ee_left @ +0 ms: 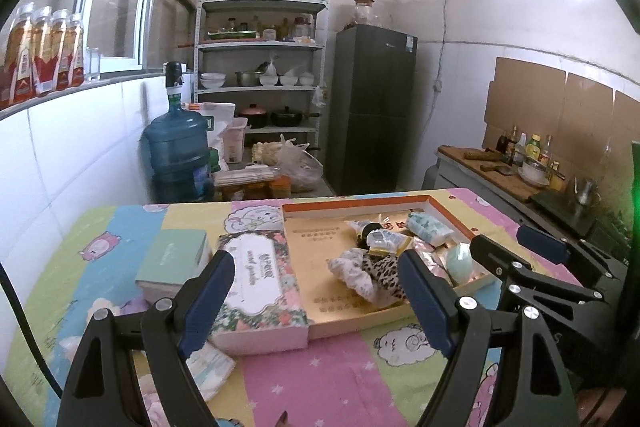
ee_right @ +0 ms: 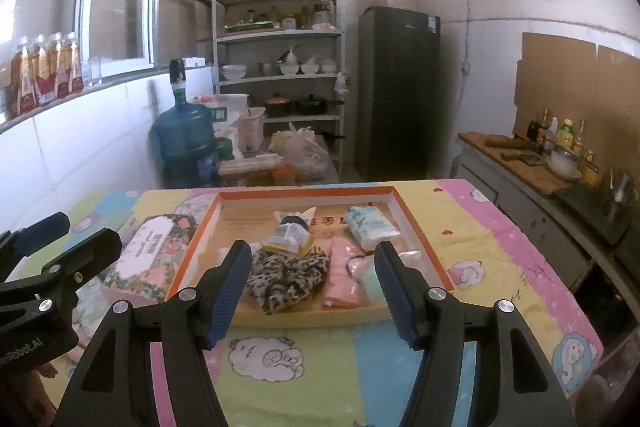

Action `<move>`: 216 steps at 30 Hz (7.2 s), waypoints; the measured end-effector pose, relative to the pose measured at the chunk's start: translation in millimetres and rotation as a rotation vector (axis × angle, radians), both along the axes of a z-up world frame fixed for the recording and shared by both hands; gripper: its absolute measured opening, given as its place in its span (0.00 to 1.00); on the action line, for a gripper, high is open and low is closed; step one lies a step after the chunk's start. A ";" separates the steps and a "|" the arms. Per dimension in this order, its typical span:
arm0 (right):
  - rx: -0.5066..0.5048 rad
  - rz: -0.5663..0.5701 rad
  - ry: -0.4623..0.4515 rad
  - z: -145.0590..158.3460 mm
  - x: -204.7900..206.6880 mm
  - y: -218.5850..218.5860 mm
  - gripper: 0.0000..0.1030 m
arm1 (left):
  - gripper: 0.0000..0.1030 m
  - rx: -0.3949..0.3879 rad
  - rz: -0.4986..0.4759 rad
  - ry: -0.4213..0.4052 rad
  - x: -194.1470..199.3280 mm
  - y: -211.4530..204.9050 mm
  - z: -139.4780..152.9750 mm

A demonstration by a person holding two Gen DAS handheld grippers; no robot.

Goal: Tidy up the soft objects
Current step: 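Raise both open grippers and move them toward the plush bunnies on the bed, then lower the right gripper onto the pink-dressed plush bunny and close it, then grasp the bagged plush bunny with the left gripper while the right holds its bunny, then carry the bagged bunny and pink-dressed bunny in both grippers over the orange tray box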

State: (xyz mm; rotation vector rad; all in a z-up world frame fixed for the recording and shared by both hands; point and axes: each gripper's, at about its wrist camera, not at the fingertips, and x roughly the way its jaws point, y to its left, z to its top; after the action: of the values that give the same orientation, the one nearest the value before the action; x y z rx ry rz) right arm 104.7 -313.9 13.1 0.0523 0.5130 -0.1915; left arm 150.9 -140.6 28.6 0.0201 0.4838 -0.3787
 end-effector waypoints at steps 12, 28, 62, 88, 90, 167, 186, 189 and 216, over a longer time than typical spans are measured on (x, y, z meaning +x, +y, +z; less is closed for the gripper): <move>0.013 0.055 0.006 -3.5 -8.4 40.3 0.64 | 0.81 0.005 0.041 0.001 -13.1 35.9 -6.4; 0.027 0.160 0.036 -17.0 -4.1 92.4 0.64 | 0.81 -0.009 0.109 0.016 -20.0 87.6 -23.5; 0.100 0.544 0.190 -81.8 12.7 204.0 0.64 | 0.81 -0.039 0.384 0.074 -46.0 233.6 -83.9; -0.119 0.787 0.292 -112.7 39.9 273.4 0.61 | 0.81 -0.060 0.458 0.099 -42.8 269.9 -99.8; -0.172 0.767 0.283 -114.7 41.1 275.9 0.37 | 0.81 -0.062 0.452 0.103 -40.9 271.0 -99.7; 0.077 0.401 0.048 -34.1 -22.1 80.5 0.31 | 0.53 -0.083 0.029 0.056 -3.8 89.9 -29.1; 0.069 0.237 -0.031 -17.5 -15.3 -17.6 0.31 | 0.53 -0.071 -0.055 0.037 28.0 -8.4 -13.3; 0.075 0.222 -0.036 -18.5 -10.3 -31.5 0.31 | 0.53 -0.058 -0.062 0.038 35.6 -22.7 -14.5; 0.063 0.167 0.010 -29.0 63.3 -85.5 0.31 | 0.53 -0.014 -0.036 0.109 114.8 -95.8 -41.1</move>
State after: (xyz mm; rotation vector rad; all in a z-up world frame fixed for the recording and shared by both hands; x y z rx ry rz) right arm 168.0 -399.4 -15.9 0.0695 0.5309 -0.0122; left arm 265.7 -236.3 -12.4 -0.0051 0.5889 -0.4201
